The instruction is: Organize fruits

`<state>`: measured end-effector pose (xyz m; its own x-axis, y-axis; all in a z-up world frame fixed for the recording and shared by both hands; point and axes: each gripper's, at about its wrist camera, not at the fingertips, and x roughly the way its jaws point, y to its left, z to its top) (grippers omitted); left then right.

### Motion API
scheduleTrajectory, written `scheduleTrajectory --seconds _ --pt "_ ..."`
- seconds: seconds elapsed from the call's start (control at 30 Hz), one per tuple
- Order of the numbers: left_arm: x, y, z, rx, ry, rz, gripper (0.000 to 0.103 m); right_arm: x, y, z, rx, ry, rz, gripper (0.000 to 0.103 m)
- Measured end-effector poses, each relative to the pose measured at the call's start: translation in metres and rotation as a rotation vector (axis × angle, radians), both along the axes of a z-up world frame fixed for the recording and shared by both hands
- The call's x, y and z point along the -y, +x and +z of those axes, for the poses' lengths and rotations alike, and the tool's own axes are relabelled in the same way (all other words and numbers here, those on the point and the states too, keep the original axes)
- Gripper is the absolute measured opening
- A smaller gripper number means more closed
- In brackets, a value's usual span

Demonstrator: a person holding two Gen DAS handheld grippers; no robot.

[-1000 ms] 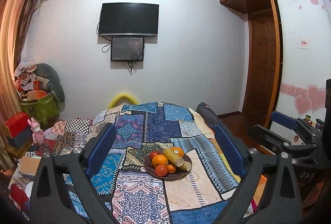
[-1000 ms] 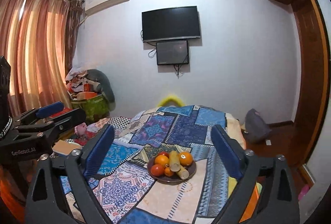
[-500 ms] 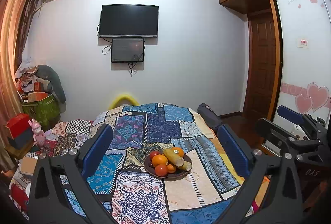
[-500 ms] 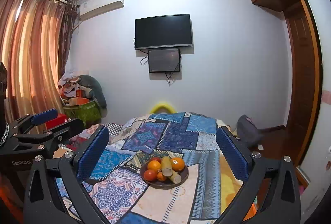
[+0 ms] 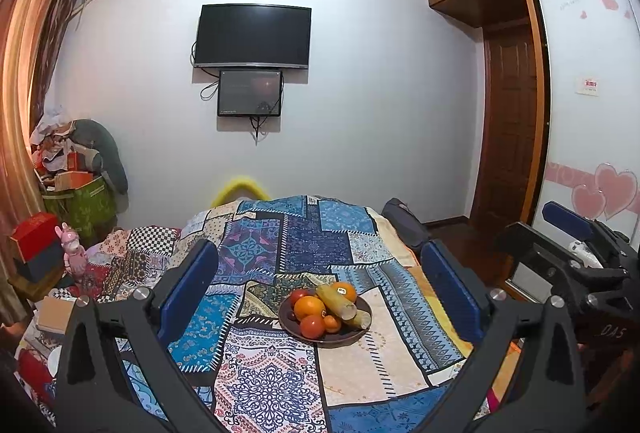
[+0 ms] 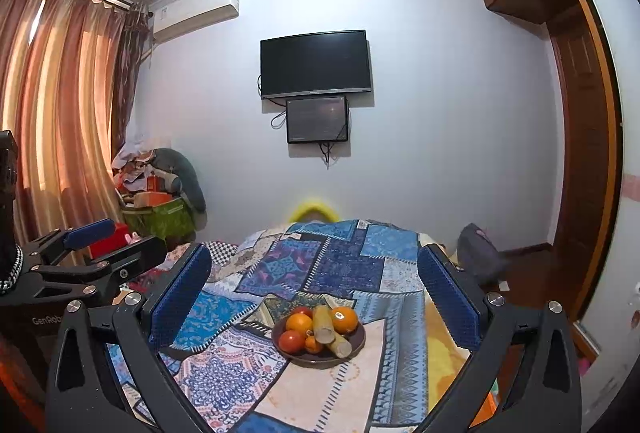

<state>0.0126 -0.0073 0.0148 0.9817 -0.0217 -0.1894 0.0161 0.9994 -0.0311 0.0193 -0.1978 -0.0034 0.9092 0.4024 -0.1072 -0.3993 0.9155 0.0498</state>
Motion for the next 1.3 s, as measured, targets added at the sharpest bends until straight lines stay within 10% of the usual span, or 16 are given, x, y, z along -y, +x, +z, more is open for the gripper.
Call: scheduleTrajectory --seconds 1.3 --pt "0.0007 0.0009 -0.0012 -0.005 -0.002 -0.009 0.103 0.0007 -0.0007 0.0025 -0.003 0.004 -0.003 0.103"
